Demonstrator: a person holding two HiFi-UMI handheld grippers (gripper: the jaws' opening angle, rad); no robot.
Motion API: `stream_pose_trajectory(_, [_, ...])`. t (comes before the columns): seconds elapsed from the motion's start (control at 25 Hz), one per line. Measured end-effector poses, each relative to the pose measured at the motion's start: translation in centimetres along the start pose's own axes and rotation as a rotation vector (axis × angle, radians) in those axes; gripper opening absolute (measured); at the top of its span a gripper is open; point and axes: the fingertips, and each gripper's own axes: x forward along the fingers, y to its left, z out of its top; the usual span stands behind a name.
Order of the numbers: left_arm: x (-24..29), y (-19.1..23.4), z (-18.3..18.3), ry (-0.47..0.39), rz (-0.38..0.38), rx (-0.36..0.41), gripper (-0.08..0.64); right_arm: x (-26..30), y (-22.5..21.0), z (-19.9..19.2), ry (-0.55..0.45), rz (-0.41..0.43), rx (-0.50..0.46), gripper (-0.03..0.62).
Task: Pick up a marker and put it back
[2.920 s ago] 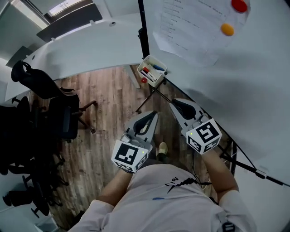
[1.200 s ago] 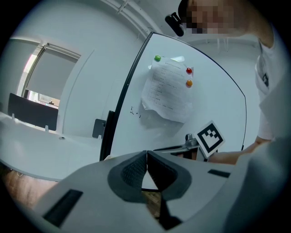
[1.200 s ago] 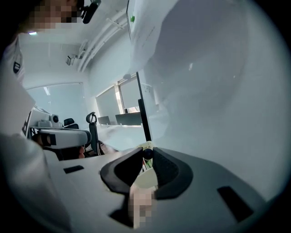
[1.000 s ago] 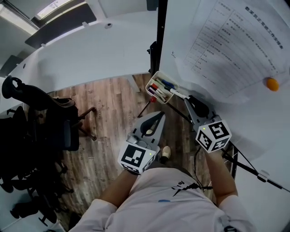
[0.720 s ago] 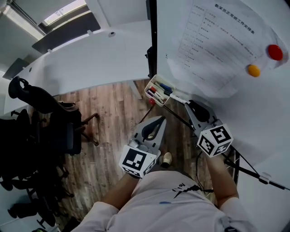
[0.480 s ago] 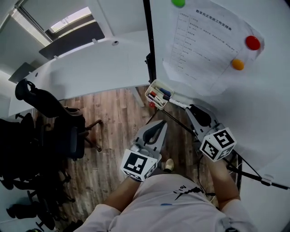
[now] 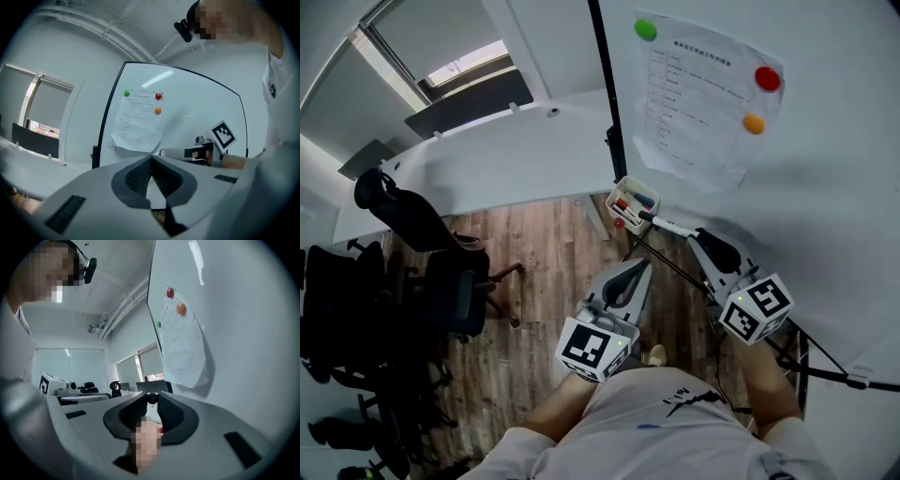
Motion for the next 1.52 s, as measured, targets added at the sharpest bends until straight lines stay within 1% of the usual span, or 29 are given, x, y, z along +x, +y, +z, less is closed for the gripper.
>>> stream_pose_trajectory(0.2, [-0.7, -1.6, 0.4, -0.004, 0.0, -0.018, 0.011, -1.2, 0.9, 0.7, -0.005, 0.013, -0.009, 0.075])
stream_pose_trajectory(0.52, [-0.9, -2.1, 0.3, -0.015, 0.028, -0.003, 0.011, -2.0, 1.2, 0.6, -0.024, 0.037, -0.016, 0.075])
stream_pose_trajectory(0.72, [-1.0, -2.3, 0.8, -0.019, 0.03, 0.0, 0.011, -2.4, 1.5, 1.1, -0.015, 0.026, -0.03, 0.075])
stream_pose_trajectory(0.92, [-0.9, -1.3, 0.5, -0.017, 0.05, -0.001, 0.012, -2.1, 1.0, 0.9, -0.005, 0.009, -0.059, 0.075])
stream_pose_trajectory(1.08, [-0.5, -0.4, -0.1, -0.002, 0.057, -0.006, 0.012, -1.2, 0.3, 0.0, 0.014, -0.006, -0.07, 0.075])
stream_pose_trajectory(1.32, [0.1, 1.5, -1.3, 0.018, 0.061, -0.008, 0.012, 1.1, -0.8, -2.1, 0.067, -0.033, -0.082, 0.075])
stream_pose_trajectory(1.52, [0.6, 3.9, -2.7, 0.037, 0.066, -0.021, 0.012, 3.7, -1.6, -4.2, 0.116, -0.045, -0.084, 0.075])
